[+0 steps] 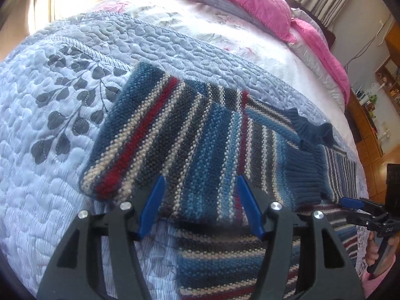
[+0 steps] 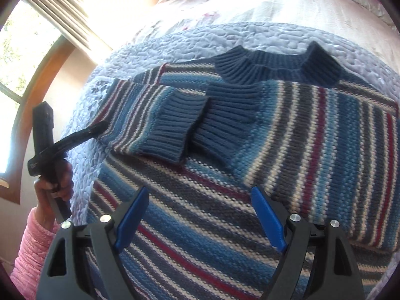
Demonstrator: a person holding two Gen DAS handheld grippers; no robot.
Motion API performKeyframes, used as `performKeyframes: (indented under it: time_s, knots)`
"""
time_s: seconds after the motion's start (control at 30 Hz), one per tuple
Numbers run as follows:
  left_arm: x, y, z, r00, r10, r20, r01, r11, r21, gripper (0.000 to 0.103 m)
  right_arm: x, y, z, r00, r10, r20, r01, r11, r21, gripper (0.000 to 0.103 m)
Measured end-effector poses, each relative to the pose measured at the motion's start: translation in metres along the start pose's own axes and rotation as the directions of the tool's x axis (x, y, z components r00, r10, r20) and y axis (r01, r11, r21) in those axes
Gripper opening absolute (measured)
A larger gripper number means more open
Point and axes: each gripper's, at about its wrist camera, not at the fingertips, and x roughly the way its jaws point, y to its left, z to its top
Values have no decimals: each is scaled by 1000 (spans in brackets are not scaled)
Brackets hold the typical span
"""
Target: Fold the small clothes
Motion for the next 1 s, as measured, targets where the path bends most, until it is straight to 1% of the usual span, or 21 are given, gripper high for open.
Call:
performKeyframes:
  time_s: [0.1,0.13,0.2,0.23,0.27,0.3,0.33,0.37,0.4,0.47,0.53,0.57,0.7,0.77,0.9,1.0]
  knots:
    - [-21,0,-2,999,15,47,-16,1000,23,66,24,9,10,997,58,-43,-57,998,21,76]
    - [-27,1,-3,998,16,57,-18,1000,26,66,31,10,13,996,72,-49,-70,997,41,75]
    - [-38,6,-6,997,25,69,-27,999,26,67,43,8,20,994,102,-48,-97,991,94,68]
    - [-42,8,-9,997,27,72,-29,999,27,68,47,5,24,991,130,-43,-124,985,121,65]
    - [-45,10,-10,997,29,74,-32,999,27,68,50,4,27,987,158,-36,-151,978,145,59]
    - [-47,12,-12,997,33,75,-35,999,26,68,52,3,30,983,183,-30,-176,971,161,44]
    - [-49,14,-14,997,34,74,-36,999,25,68,54,4,32,980,197,-31,-189,968,164,35]
    - [-49,16,-14,997,33,72,-35,999,21,68,56,6,34,981,193,-34,-185,970,157,25]
    - [-48,17,-15,997,33,70,-34,999,19,69,55,9,34,984,177,-33,-171,975,140,19]
    - [-47,17,-16,997,37,69,-38,999,18,69,48,14,33,987,158,-21,-155,983,99,10]
    - [-45,17,-16,996,45,71,-46,999,15,69,33,15,29,984,177,9,-177,981,76,9]
    - [-43,16,-15,997,46,70,-47,999,14,69,24,14,28,984,174,26,-175,982,65,9]
    - [-35,6,-14,997,44,65,-45,999,19,69,-25,4,24,988,111,110,-113,993,16,9]
    - [-30,-2,-13,996,57,63,-59,998,35,69,-49,-8,22,986,70,149,-72,997,8,9]
    - [-13,-21,-11,992,108,59,-112,991,76,69,-86,-39,15,977,-9,212,2,999,34,9]
    - [2,-36,-10,987,148,56,-154,981,117,69,-95,-66,10,974,-34,226,14,996,90,9]
